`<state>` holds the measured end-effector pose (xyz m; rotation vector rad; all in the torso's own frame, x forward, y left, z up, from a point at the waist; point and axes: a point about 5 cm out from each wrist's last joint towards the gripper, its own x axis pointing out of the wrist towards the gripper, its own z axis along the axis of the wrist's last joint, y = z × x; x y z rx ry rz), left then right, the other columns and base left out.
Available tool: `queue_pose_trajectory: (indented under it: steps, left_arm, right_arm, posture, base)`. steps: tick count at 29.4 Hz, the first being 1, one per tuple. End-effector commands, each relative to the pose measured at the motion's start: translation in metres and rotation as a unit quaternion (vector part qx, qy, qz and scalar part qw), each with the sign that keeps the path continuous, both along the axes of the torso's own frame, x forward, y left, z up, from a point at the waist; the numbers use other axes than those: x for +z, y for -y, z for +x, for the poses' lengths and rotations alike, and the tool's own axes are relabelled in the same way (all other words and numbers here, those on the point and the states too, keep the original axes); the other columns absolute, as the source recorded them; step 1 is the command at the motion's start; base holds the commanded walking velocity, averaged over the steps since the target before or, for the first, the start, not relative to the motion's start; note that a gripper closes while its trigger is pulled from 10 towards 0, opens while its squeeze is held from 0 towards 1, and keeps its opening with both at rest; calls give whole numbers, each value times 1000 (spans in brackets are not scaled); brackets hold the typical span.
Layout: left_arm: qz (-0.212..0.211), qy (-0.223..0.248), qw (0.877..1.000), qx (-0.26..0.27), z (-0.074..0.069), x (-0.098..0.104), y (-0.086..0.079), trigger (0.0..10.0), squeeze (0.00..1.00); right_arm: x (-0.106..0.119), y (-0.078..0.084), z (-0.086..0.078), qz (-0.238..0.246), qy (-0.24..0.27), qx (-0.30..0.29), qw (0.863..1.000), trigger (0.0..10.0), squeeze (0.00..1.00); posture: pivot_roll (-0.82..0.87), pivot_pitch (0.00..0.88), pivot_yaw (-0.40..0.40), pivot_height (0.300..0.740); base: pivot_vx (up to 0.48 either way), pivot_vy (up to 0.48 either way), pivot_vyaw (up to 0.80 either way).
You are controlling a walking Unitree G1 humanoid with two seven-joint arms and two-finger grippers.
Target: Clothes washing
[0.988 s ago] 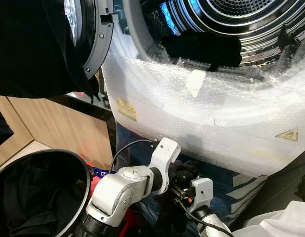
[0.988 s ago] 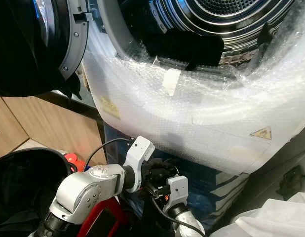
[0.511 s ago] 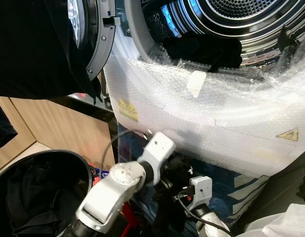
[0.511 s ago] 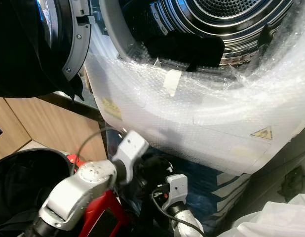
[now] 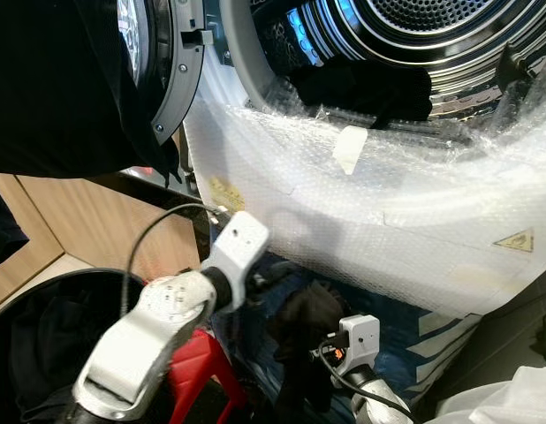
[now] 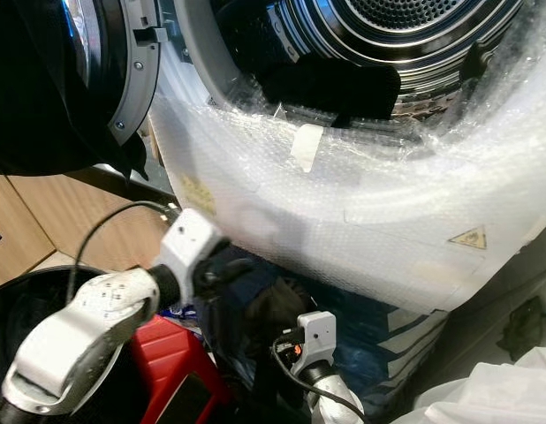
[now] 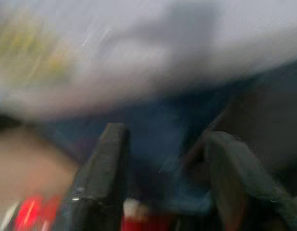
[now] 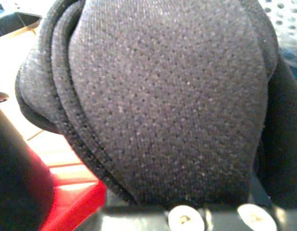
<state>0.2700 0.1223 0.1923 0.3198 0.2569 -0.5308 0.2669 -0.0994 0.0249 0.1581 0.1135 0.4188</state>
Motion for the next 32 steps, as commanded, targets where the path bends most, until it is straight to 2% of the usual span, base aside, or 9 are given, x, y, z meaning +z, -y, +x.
queue_pose_trajectory:
  steps: [1, 6, 10, 19, 22, 23, 24, 28, 32]
  left_arm:
    - [46, -50, 992, 109, -3, -20, -41, 10000, 1000]
    - [54, -80, 984, 151, -4, -36, -59, 10000, 1000]
    - [74, -115, 965, 222, -6, -59, -90, 10000, 1000]
    - [91, -129, 943, 294, -3, -70, -129, 10000, 1000]
    - [86, -128, 941, 302, -2, -70, -132, 10000, 1000]
    - [88, -124, 941, 304, -1, -70, -134, 10000, 949]
    - [86, -97, 946, 296, 2, -64, -134, 10000, 0]
    - [39, 3, 962, 271, 18, -35, -126, 10000, 0]
    - [30, 18, 967, 253, 18, -26, -123, 10000, 0]
  right_arm:
    - [0, -1, 2, -1, -1, 4, 1000, 0, 0]
    - [1, -1, 4, -1, -1, 4, 1000, 0, 0]
    - [2, -1, 7, -1, 1, 5, 1000, 0, 0]
    - [3, 3, 9, -4, 4, 2, 1000, 0, 0]
    - [3, 3, 9, -4, 4, 2, 1000, 0, 0]
    - [3, 4, 9, -4, 4, 2, 1000, 0, 0]
    - [3, 4, 9, -4, 4, 1, 1000, 0, 0]
    - [3, 5, 10, -4, 5, 1, 1000, 0, 0]
    - [4, 5, 10, -4, 6, 1, 1000, 0, 0]
  posture:
    - [111, 77, 21, 740]
    - [120, 79, 16, 740]
    - [115, 80, 13, 740]
    - [106, 82, 6, 740]
    - [104, 84, 3, 740]
    - [101, 85, 3, 740]
    - [101, 87, 0, 740]
    - [106, 90, -5, 740]
    - [104, 93, -7, 740]
  base:
    - [0, 0, 0]
    - [0, 0, 0]
    - [0, 0, 0]
    - [0, 0, 0]
    - [0, 0, 0]
    - [0, 0, 0]
    - [0, 0, 0]
    - [0, 0, 0]
    - [0, 0, 0]
